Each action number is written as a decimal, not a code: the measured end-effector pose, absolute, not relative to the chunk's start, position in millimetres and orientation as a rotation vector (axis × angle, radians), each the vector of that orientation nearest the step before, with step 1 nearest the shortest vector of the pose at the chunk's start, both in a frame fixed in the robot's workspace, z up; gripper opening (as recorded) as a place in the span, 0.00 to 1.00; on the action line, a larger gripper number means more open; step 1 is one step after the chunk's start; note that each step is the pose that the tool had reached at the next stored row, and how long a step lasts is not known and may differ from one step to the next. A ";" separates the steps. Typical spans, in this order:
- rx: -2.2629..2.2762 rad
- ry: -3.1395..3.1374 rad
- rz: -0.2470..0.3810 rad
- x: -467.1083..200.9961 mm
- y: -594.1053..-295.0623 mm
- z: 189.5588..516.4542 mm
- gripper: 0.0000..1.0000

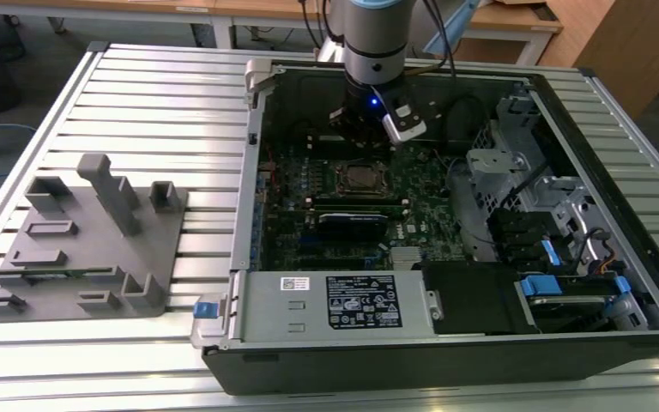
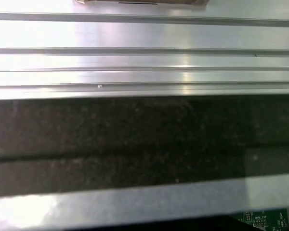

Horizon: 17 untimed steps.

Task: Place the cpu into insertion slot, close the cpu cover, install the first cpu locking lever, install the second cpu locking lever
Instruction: 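Install the first cpu locking lever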

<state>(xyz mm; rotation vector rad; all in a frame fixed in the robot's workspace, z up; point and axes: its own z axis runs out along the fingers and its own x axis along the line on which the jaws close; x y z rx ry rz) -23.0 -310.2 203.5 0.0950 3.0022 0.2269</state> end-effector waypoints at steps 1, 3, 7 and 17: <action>0.097 3.001 0.236 -23.0 -310.2 203.4 0.11; 0.103 3.000 0.250 -23.2 -310.2 203.4 0.11; 0.108 2.999 0.251 -23.3 -310.6 203.3 0.11; 0.115 2.997 0.250 -25.3 -316.7 201.0 0.11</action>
